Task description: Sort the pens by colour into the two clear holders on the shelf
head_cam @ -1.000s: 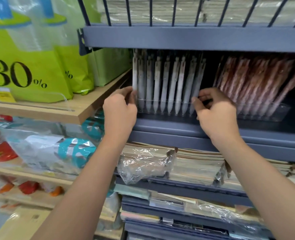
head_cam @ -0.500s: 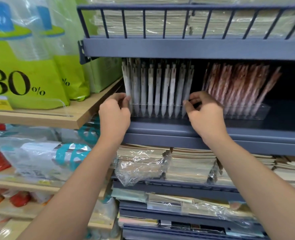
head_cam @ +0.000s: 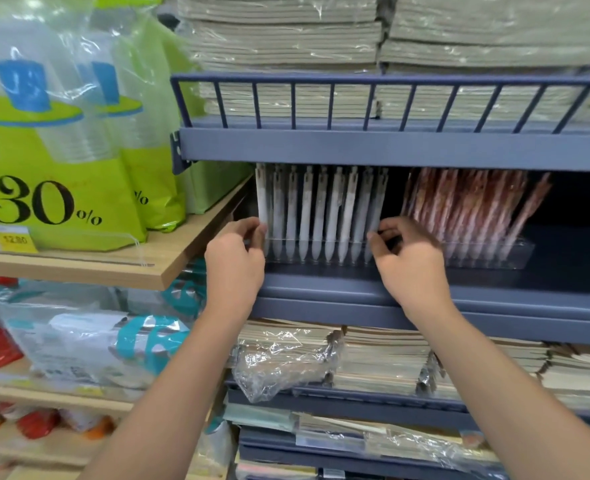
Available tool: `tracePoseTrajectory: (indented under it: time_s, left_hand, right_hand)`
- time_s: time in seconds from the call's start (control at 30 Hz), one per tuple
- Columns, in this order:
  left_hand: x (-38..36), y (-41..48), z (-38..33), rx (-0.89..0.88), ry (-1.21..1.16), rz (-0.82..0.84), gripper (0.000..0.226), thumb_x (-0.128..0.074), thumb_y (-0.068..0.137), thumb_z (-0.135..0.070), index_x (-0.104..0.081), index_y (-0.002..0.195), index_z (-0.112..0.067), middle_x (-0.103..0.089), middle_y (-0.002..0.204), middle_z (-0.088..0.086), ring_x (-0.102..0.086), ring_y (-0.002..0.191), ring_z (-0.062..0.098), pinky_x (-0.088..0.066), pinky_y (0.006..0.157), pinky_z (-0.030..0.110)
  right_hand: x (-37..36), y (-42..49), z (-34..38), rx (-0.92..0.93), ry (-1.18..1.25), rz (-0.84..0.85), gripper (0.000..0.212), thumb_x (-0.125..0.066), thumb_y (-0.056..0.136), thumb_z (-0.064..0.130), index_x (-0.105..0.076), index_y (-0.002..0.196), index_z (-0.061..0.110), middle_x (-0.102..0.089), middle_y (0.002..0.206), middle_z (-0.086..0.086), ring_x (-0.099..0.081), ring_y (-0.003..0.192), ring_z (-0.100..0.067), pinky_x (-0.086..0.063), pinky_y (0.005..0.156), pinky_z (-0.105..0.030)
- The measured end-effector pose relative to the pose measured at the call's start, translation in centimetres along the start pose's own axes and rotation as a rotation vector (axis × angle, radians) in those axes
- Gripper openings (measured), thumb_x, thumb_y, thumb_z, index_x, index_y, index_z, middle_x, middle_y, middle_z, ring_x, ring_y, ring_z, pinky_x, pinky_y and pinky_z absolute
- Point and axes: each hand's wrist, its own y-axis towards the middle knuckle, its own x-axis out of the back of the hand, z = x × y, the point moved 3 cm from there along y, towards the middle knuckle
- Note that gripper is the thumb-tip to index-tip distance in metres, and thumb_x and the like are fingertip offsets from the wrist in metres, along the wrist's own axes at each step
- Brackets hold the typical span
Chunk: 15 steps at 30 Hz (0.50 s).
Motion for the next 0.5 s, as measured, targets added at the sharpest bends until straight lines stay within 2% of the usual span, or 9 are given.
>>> tracePoseTrajectory:
  time_s: [0.13, 0.2, 0.27, 0.3, 0.4, 0.5]
  left_hand:
    - [0.1, 0.1, 0.0, -0.004, -0.032, 0.002, 0.022, -0.062, 0.098, -0.025, -0.072, 0.112, -0.011, -0.072, 0.101, 0.008, -0.066, 0.094, 0.022, -0.052, 0.087, 0.035]
    - [0.2, 0.3, 0.2, 0.006, -0.056, 0.01, 0.024, -0.064, 0.097, -0.024, -0.074, 0.112, -0.009, -0.072, 0.104, 0.006, -0.065, 0.093, 0.016, -0.048, 0.088, 0.023]
    - [0.3, 0.5, 0.4, 0.066, -0.134, 0.029, 0.021, -0.068, 0.095, -0.026, -0.076, 0.109, -0.013, -0.072, 0.1, 0.0, -0.063, 0.086, 0.004, -0.044, 0.082, 0.009]
    - [0.4, 0.6, 0.6, 0.109, -0.187, 0.037, 0.018, -0.07, 0.093, -0.026, -0.077, 0.107, -0.016, -0.073, 0.096, -0.003, -0.063, 0.084, 0.0, -0.046, 0.081, 0.009]
    - [0.6, 0.9, 0.8, 0.193, -0.325, 0.037, 0.008, -0.076, 0.088, -0.024, -0.073, 0.095, -0.026, -0.072, 0.083, -0.01, -0.064, 0.076, 0.005, -0.052, 0.075, 0.025]
    - [0.7, 1.0, 0.4, 0.171, -0.365, 0.04, 0.016, -0.077, 0.087, -0.019, -0.066, 0.088, -0.03, -0.071, 0.081, -0.009, -0.064, 0.074, 0.007, -0.049, 0.066, 0.024]
  right_hand:
    - [0.0, 0.0, 0.0, -0.001, -0.001, 0.0, 0.013, -0.065, 0.091, 0.02, -0.065, 0.101, 0.012, -0.066, 0.095, -0.005, -0.06, 0.086, -0.019, -0.048, 0.076, -0.027]
    - [0.0, 0.0, 0.1, -0.001, -0.009, 0.007, 0.013, -0.064, 0.092, 0.021, -0.065, 0.101, 0.012, -0.066, 0.095, -0.006, -0.06, 0.086, -0.019, -0.048, 0.076, -0.027]
    - [0.1, -0.1, 0.1, -0.001, -0.02, 0.011, 0.013, -0.064, 0.092, 0.021, -0.064, 0.101, 0.012, -0.065, 0.095, -0.005, -0.06, 0.086, -0.019, -0.049, 0.076, -0.029]
    - [0.1, -0.1, 0.2, 0.0, -0.023, 0.012, 0.013, -0.064, 0.092, 0.021, -0.064, 0.101, 0.012, -0.065, 0.095, -0.005, -0.06, 0.086, -0.019, -0.049, 0.076, -0.03]
    - [0.2, -0.2, 0.3, 0.008, -0.034, 0.008, 0.014, -0.064, 0.092, 0.021, -0.064, 0.102, 0.011, -0.065, 0.096, -0.005, -0.06, 0.087, -0.02, -0.049, 0.077, -0.03]
    - [0.2, -0.2, 0.3, 0.008, -0.04, 0.005, 0.015, -0.064, 0.092, 0.021, -0.065, 0.103, 0.01, -0.065, 0.096, -0.006, -0.06, 0.087, -0.02, -0.05, 0.077, -0.03]
